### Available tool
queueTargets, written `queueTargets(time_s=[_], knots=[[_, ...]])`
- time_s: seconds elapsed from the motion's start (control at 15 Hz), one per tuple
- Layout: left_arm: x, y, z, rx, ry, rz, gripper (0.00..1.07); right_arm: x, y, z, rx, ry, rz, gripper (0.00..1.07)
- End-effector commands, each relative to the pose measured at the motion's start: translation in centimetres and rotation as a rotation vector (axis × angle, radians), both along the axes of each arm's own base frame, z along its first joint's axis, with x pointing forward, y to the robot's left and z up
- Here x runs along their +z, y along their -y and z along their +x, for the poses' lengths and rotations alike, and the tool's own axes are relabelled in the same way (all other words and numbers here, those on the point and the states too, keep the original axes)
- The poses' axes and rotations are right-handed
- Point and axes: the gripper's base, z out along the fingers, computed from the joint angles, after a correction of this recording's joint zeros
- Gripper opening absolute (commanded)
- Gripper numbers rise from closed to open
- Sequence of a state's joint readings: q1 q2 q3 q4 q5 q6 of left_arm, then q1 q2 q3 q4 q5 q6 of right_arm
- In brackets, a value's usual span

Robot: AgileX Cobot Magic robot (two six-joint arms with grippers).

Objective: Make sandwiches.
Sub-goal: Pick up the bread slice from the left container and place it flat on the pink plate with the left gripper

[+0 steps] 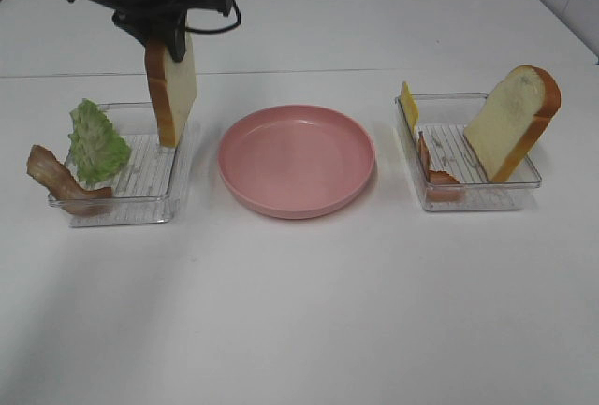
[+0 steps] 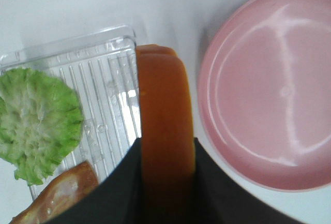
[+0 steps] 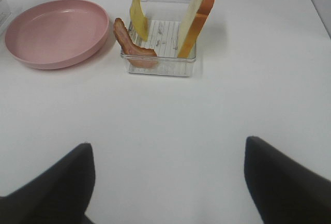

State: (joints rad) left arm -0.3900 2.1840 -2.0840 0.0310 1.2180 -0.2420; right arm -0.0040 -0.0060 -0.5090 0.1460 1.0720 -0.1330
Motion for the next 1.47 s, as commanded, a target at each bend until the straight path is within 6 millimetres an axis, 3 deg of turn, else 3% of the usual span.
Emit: queueTargets(time_s=[0.07, 0.33, 0.53, 0.73, 1.07, 1.27, 1.47], knots=[[3.7, -0.6, -0.9, -0.065, -0.016, -0.202, 0.00, 0.0, 0.0, -0.1, -0.005, 0.018, -0.005, 0.75], [2.2, 0.0, 0.5, -0.198, -0.040, -0.490, 0.00, 0.0, 0.0, -0.1, -0.004, 0.018, -0.003, 0.75], [-1.9, 1.9, 1.9, -0.343, -0.075, -0.668, 0.00, 0.0, 0.0, -0.1, -0.002, 0.018, -0.001, 0.75], [-6.8, 2.9, 3.2, -0.293, -0.142, -0.772, 0.00, 0.0, 0.0, -0.1, -0.002, 0.018, -0.001, 0.75], [-11.8, 3.2, 4.2, -0.181, -0.210, -0.805, 0.00, 0.0, 0.0, -0.1, -0.002, 0.018, -0.001, 0.75], [-12.3, 3.2, 4.3, -0.096, -0.247, -0.809, 0.00, 0.0, 0.0, -0.1, -0.002, 0.018, -0.001, 0.75], [-12.4, 3.2, 4.3, -0.101, -0.252, -0.803, 0.21, 0.0, 0.0, -0.1, -0.002, 0.018, -0.001, 0.75]])
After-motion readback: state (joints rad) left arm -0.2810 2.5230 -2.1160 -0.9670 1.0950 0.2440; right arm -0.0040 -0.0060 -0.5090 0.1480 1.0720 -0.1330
